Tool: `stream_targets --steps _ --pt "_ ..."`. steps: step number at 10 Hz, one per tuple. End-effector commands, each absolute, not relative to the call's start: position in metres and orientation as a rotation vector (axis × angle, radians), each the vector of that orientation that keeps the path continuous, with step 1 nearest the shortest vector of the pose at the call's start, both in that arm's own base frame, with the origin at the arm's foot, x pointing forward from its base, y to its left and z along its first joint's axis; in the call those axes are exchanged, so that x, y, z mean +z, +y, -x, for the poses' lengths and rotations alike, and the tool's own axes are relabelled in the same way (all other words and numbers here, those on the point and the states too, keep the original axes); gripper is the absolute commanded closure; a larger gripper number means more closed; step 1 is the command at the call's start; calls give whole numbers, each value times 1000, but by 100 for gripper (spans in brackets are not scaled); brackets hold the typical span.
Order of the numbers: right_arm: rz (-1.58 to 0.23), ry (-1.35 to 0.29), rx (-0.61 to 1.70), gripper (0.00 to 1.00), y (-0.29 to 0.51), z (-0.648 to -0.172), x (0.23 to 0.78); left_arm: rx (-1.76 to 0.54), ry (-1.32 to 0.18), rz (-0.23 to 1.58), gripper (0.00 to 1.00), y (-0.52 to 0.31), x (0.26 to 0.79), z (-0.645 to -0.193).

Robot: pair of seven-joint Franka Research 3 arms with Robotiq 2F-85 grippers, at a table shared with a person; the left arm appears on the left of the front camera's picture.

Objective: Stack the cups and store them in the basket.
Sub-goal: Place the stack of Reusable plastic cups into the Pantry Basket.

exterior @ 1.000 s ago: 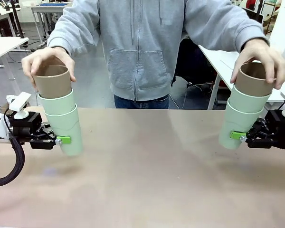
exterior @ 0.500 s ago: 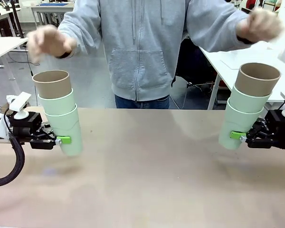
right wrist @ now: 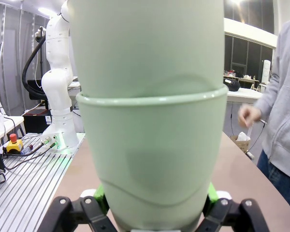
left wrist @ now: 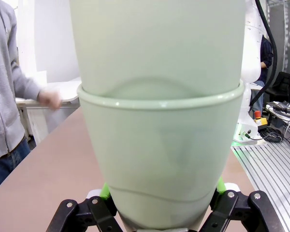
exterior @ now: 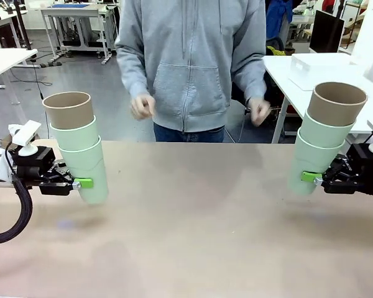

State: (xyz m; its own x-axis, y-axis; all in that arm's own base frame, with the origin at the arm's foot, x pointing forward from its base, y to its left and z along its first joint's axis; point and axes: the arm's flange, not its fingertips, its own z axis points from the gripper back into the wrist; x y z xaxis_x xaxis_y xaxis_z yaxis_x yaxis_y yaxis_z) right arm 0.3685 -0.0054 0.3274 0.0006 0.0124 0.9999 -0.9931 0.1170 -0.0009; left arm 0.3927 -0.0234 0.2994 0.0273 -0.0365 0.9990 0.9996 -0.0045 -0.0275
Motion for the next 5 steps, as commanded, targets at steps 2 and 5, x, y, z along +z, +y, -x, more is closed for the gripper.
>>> stream_targets --steps 2,5 --pt "-1104 -1276 1127 17 -4 -370 334 -1221 -1159 1203 15 -24 303 -393" --pt "-1104 -1276 1127 17 -4 -370 334 -1221 -1159 1203 15 -24 303 -393"
